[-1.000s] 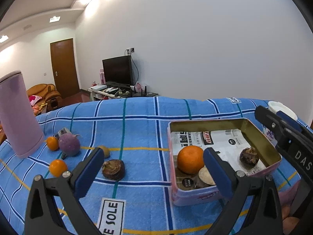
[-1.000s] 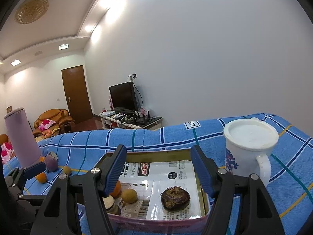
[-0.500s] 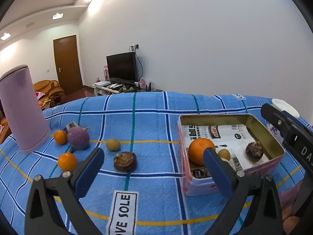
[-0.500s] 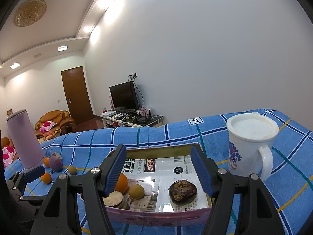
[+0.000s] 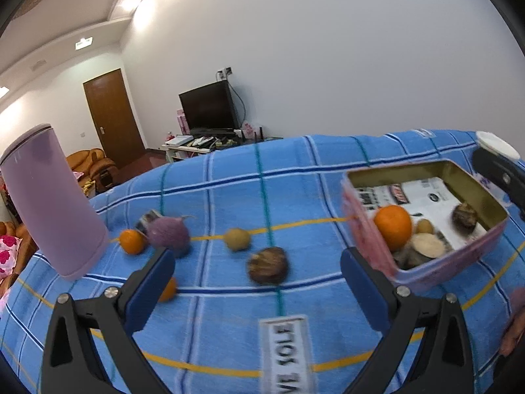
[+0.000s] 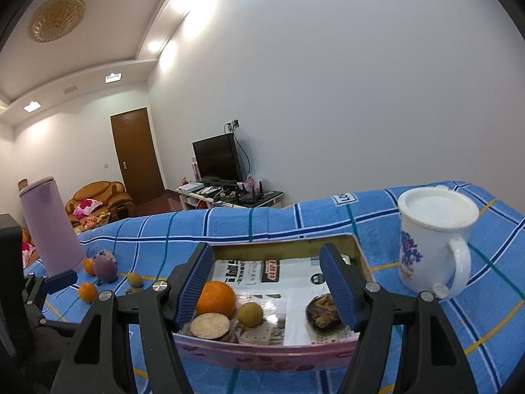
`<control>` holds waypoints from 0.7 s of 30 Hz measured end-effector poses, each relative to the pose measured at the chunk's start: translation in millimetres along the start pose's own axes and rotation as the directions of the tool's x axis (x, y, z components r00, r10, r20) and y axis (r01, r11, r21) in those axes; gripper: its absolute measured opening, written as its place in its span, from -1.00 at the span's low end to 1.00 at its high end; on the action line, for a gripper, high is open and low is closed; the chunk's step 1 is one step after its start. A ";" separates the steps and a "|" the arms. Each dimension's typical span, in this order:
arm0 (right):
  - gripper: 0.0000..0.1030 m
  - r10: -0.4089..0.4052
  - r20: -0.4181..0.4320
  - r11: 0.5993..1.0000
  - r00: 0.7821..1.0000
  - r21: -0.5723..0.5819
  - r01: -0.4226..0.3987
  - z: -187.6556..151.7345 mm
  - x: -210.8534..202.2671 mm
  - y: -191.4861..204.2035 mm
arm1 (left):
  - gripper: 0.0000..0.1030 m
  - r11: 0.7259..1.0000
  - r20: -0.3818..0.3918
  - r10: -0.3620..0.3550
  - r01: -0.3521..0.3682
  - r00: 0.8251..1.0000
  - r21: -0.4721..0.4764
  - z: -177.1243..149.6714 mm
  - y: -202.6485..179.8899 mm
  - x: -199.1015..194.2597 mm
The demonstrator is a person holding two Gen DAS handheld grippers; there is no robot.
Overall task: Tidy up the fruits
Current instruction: 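Open both tools and withdraw them from the tin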
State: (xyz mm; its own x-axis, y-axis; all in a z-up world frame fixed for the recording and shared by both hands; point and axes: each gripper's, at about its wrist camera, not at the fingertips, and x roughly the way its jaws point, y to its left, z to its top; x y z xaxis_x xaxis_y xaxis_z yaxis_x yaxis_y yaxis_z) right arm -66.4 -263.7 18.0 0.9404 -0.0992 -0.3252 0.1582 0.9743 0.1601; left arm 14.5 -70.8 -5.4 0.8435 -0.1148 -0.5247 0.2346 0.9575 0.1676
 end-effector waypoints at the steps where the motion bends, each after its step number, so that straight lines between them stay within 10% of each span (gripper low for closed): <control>1: 0.35 0.003 -0.004 1.000 1.000 -0.001 -0.003 -0.6 0.2 1.9 | 1.00 1.000 0.004 0.001 -0.001 1.000 -0.009 1.9 7.6 1.4; 21: 0.35 0.098 -0.111 0.986 0.989 -0.126 -0.112 -16.3 20.4 81.8 | 1.00 0.975 -0.044 0.033 -0.042 0.998 -0.220 -4.7 126.3 33.1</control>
State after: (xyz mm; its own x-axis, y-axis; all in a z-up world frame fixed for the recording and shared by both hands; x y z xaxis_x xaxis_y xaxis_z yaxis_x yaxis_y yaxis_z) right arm -39.1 -182.8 9.2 0.9122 0.0195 -0.4093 0.0133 0.9969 0.0771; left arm 69.8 47.7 -5.5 0.8287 -0.0717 -0.5551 0.0873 0.9962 0.0017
